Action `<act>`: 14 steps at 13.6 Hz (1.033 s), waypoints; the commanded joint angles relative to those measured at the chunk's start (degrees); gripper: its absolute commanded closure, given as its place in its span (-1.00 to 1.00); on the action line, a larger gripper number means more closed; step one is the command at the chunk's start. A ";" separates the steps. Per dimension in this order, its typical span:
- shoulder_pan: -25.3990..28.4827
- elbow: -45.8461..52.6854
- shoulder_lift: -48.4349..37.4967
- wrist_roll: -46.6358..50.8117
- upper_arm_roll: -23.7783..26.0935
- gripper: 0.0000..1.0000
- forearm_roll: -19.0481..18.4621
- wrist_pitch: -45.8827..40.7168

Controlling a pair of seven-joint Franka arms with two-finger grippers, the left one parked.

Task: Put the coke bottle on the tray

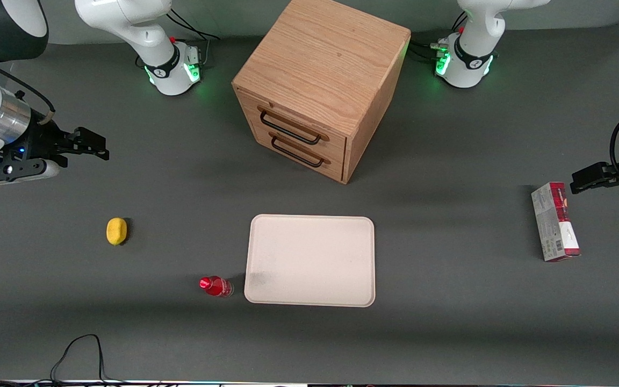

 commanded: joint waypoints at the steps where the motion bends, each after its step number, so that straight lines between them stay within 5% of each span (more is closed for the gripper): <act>1: 0.62 1.93 0.90 -0.43 -0.78 -1.00 0.54 -1.44; 14: 0.53 6.06 4.41 -0.52 -0.60 -1.00 0.54 -4.34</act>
